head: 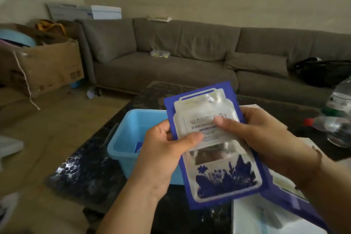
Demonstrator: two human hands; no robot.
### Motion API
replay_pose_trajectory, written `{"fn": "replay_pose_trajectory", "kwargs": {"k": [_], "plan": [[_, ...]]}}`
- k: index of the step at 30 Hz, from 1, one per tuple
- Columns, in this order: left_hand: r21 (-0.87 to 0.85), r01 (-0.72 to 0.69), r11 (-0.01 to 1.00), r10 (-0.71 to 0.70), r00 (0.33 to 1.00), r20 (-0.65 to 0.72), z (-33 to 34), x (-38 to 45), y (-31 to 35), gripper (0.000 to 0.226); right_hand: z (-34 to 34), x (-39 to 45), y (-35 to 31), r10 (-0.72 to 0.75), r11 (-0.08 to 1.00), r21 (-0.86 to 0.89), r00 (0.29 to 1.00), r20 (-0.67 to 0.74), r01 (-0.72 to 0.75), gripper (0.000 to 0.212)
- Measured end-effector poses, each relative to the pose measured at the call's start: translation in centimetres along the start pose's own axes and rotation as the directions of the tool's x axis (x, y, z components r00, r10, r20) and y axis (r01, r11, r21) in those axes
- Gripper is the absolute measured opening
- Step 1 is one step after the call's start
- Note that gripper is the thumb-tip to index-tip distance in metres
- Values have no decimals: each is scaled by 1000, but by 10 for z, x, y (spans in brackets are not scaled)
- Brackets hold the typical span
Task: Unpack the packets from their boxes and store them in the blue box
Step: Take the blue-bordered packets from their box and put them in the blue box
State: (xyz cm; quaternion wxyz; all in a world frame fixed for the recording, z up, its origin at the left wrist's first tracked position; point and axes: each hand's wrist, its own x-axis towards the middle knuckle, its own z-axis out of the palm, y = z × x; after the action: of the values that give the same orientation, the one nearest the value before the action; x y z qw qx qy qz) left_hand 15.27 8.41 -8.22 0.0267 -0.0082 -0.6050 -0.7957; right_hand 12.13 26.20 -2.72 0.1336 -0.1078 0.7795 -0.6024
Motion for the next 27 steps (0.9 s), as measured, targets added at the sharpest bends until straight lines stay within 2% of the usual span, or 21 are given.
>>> {"fn": "replay_pose_trajectory", "kwargs": {"k": [4, 8, 11, 15, 18, 20, 22, 24, 27], "plan": [[117, -54, 992, 75, 981, -179, -5, 2, 0, 30, 11, 9, 9, 51, 992, -121, 996, 75, -42, 25], [193, -50, 980, 97, 965, -242, -16, 3, 0, 23, 15, 24, 10, 56, 986, -164, 986, 157, -30, 16], [86, -67, 994, 89, 953, -288, -34, 6, 8, 19, 15, 37, 1, 30, 964, -265, 983, 184, 21, 13], [-154, -103, 983, 61, 964, -257, -58, 7, 21, 14, 10, 62, -19, -99, 923, -354, 982, 160, 151, 30], [-232, -88, 969, 20, 959, -282, -74, 7, 24, 19, 10, 86, -28, -186, 861, -454, 974, 133, 226, 20], [-252, -124, 960, 23, 929, -370, -85, 8, 24, 18, 14, 100, -28, -221, 824, -508, 968, 122, 252, 11], [-229, -161, 960, 33, 879, -476, -96, 9, 26, 14, 23, 113, -25, -186, 737, -625, 967, 177, 256, 10], [-207, -174, 963, 33, 836, -548, -104, 10, 27, 13, 37, 124, -15, -67, 649, -721, 962, 263, 243, 11], [-217, -177, 960, 21, 819, -573, -110, 11, 29, 12, 60, 139, 9, 120, 584, -785, 934, 336, 207, 10]]}}
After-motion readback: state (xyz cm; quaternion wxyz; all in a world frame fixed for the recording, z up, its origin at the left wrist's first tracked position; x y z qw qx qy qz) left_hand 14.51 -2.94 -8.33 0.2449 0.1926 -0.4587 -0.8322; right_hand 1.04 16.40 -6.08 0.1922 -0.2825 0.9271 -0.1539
